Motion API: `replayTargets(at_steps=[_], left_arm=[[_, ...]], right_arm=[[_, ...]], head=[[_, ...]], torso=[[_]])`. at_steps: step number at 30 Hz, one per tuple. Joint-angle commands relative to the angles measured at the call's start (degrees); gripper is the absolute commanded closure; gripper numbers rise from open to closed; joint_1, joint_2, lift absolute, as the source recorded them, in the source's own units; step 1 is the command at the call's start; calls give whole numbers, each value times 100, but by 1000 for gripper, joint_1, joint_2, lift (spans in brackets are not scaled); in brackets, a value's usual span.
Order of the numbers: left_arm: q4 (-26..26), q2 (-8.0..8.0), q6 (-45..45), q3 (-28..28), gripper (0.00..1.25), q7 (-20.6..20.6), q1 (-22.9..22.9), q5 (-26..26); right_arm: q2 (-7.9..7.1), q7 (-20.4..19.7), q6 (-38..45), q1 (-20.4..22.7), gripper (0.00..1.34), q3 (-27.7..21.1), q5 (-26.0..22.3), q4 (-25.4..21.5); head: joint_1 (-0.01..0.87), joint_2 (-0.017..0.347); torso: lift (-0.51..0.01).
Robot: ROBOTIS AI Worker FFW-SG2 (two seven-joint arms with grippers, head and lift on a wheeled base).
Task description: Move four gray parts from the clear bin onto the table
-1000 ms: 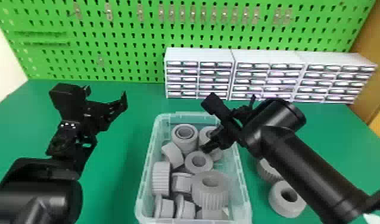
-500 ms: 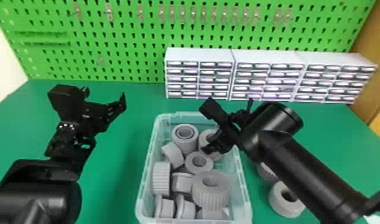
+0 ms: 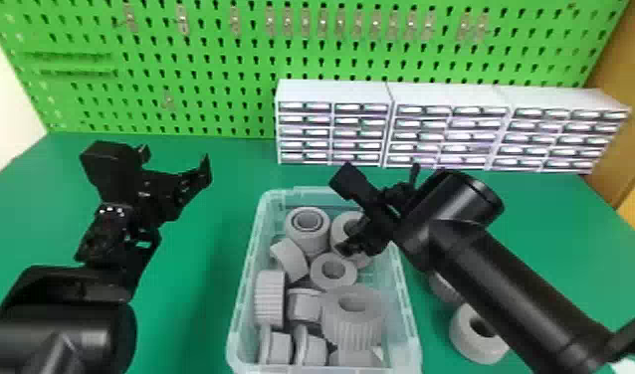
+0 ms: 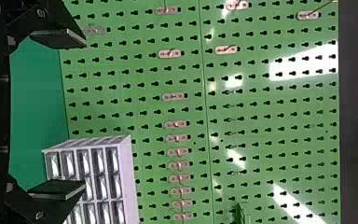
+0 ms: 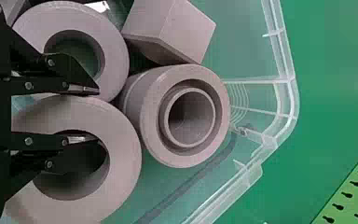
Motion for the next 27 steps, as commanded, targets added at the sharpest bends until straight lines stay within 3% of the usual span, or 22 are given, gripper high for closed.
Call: replayTargets(at_steps=[1, 5, 10, 16, 23, 27], left_arm=[[-8, 7, 0, -21, 206, -1, 3, 2], [1, 7, 0, -21, 208, -1, 3, 2], [1, 7, 0, -4, 206, -1, 11, 2], [1, 7, 0, -21, 206, -1, -6, -6], [1, -2, 0, 5, 206, -1, 11, -6], [-8, 7, 0, 14, 206, -10, 11, -6]], right_arm=[[0, -1, 0, 0, 1156, -18, 12, -79], [8, 8, 0, 36, 1156, -97, -32, -298], [43, 8, 193, 97, 1156, -123, 231, -949], [114, -1, 396, 185, 1156, -387, 117, -1538], [123, 8, 1028, 414, 1156, -747, 732, -2610], [79, 8, 1485, 598, 1156, -1020, 1427, -3207]], head=[[678, 34], [678, 34], [678, 34], [678, 34], [678, 34], [678, 34]], torso=[[-50], [-50], [-50], [-50], [-50], [-50]])
